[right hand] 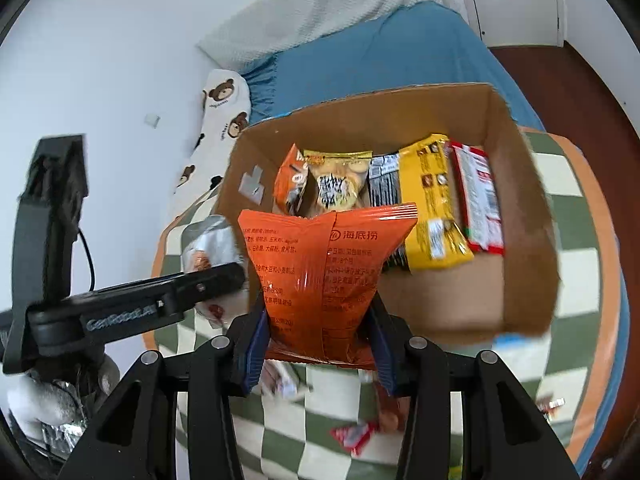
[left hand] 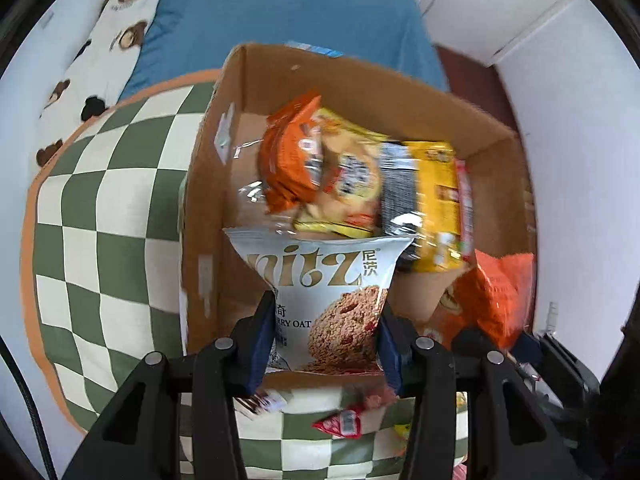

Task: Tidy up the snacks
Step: 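Carry both packets into the box and release them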

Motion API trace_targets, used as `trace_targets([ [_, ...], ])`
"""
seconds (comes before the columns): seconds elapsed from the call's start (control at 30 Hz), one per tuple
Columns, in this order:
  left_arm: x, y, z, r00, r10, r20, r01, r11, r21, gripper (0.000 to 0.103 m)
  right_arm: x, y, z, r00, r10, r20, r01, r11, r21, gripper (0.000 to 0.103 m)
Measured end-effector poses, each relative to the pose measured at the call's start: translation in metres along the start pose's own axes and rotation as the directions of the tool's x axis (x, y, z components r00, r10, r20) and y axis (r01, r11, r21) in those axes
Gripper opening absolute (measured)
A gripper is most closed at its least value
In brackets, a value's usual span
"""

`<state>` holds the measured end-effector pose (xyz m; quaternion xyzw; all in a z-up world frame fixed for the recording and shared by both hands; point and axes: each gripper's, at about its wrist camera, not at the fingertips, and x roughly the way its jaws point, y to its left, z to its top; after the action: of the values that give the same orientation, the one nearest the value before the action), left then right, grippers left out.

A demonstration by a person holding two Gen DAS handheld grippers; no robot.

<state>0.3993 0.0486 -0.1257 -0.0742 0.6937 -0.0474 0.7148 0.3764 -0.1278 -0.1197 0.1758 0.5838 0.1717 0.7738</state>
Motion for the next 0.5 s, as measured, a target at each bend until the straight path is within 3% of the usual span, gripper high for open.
trace_targets([
  [0.27, 0.048, 0.004, 0.023, 0.993, 0.064, -0.104, -0.064, 0.998, 0.005, 0.043, 0.069, -0.010, 0.020, 0.993, -0.019, -0.120, 0.022, 0.999, 0.023, 0.048],
  [0.33, 0.056, 0.007, 0.026, 0.991, 0.049, -0.121, -0.051, 0.999, -0.006, 0.046, 0.085, -0.014, 0.020, 0.984, -0.016, -0.179, 0.022, 0.999, 0.031, 0.051],
  [0.4, 0.056, 0.005, 0.025, 0.992, 0.055, -0.112, -0.055, 0.998, 0.007, 0.064, 0.094, -0.018, 0.020, 0.977, -0.035, -0.208, 0.042, 0.999, 0.031, 0.083],
  [0.43, 0.056, 0.005, 0.024, 0.992, 0.069, -0.104, -0.068, 0.998, 0.012, 0.077, 0.096, -0.019, 0.021, 0.977, -0.048, -0.208, 0.053, 0.998, 0.020, 0.086],
  [0.5, 0.056, 0.006, 0.024, 0.994, 0.063, -0.092, -0.063, 0.998, 0.009, 0.083, 0.099, -0.022, 0.022, 0.974, -0.064, -0.216, 0.070, 0.997, 0.018, 0.087],
])
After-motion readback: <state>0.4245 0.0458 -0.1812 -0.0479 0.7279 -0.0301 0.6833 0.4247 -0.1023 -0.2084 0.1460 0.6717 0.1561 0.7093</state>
